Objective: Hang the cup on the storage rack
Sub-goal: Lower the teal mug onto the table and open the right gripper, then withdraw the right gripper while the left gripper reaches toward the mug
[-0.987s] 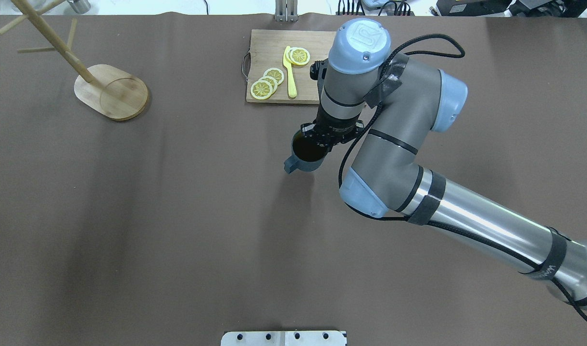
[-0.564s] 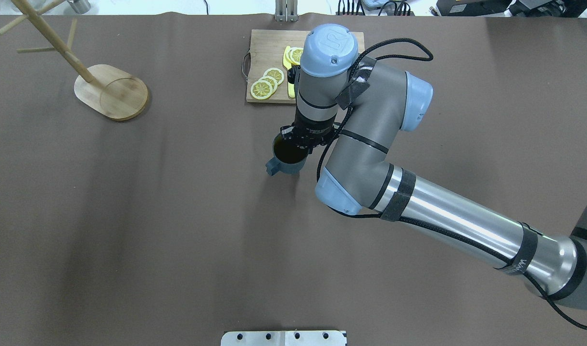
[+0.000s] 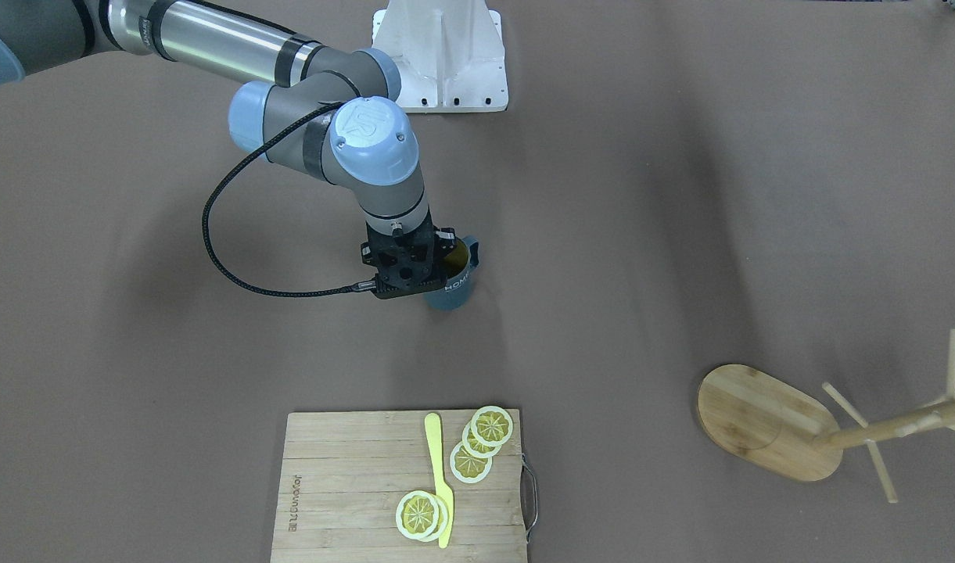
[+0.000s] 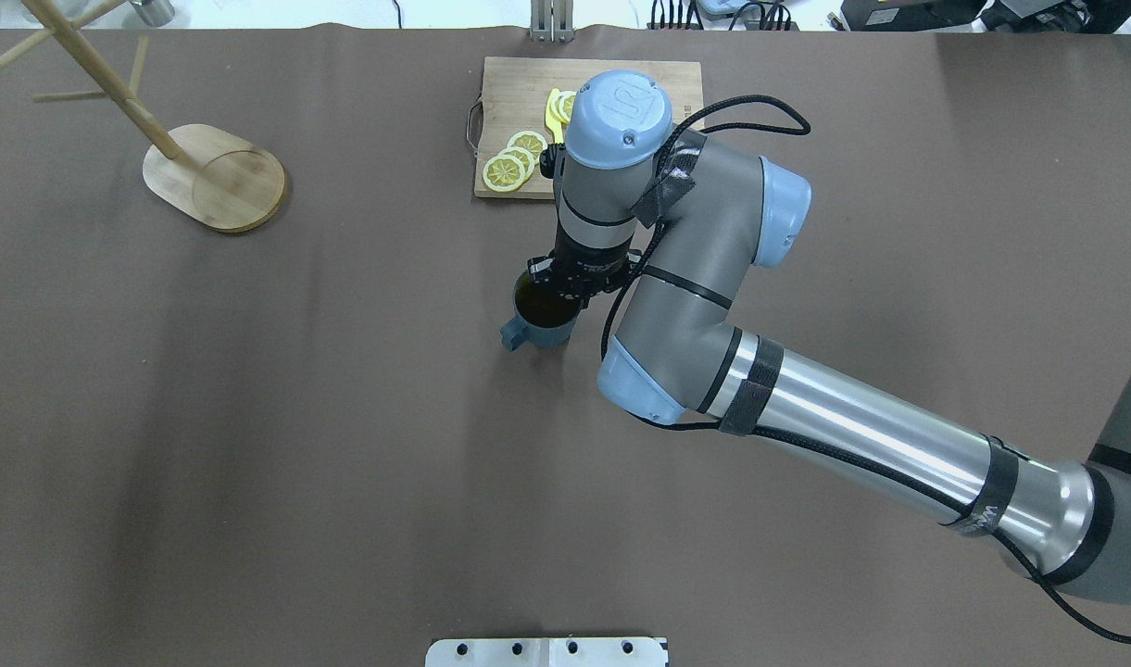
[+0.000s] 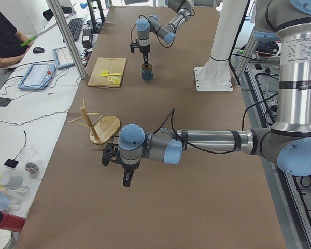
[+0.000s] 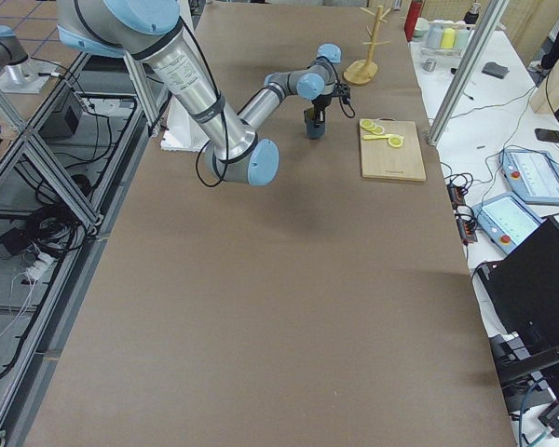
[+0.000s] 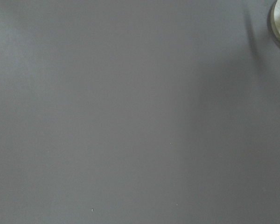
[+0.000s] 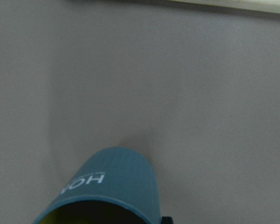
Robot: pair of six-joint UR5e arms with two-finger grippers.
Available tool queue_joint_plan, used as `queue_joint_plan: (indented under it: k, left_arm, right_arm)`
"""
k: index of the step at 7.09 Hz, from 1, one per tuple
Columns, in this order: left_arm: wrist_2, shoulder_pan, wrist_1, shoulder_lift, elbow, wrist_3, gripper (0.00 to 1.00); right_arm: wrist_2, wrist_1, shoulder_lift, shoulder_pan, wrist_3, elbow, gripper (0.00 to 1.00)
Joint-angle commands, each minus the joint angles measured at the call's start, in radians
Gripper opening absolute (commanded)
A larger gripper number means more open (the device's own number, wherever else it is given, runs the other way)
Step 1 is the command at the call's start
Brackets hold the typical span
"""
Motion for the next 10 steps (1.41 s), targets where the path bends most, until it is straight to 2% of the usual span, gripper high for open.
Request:
queue_joint_plan:
  k: [1, 2, 4, 5, 6, 8, 9, 10]
  left_arm:
    - [0.000, 0.000, -0.002, -0.001, 0.000, 0.000, 0.98]
    - [0.000, 0.000, -0.002, -0.001, -0.001, 0.000, 0.98]
    - [-0.003, 0.000, -0.003, -0.012, -0.025, -0.012, 0.98]
    - [-0.043, 0.000, 0.003, -0.009, -0.093, -0.053, 0.98]
    - [-0.072, 0.006, 0.007, 0.010, -0.203, -0.121, 0.98]
    - [-0.075, 0.058, 0.001, 0.053, -0.391, -0.124, 0.98]
    - [-0.074, 0.111, 0.000, 0.051, -0.489, -0.124, 0.98]
    - [-0.080, 0.170, -0.070, 0.045, -0.532, -0.126, 0.98]
  right_arm:
    - [0.000, 0.009, 0.001, -0.001, 0.043, -0.007, 0.88]
    - [0.003, 0.009, 0.022, -0.001, 0.066, -0.006, 1.00]
    - [0.022, 0.007, 0.030, 0.013, 0.069, 0.007, 1.00]
    - [0.077, 0.007, 0.029, 0.054, 0.068, 0.014, 1.00]
    - [0.131, 0.006, 0.026, 0.107, 0.056, 0.020, 1.00]
    - [0.269, 0.003, 0.000, 0.247, 0.011, 0.022, 1.00]
    - [0.298, 0.004, -0.037, 0.301, -0.029, 0.034, 1.00]
    - [0.300, 0.004, -0.087, 0.335, -0.078, 0.054, 1.00]
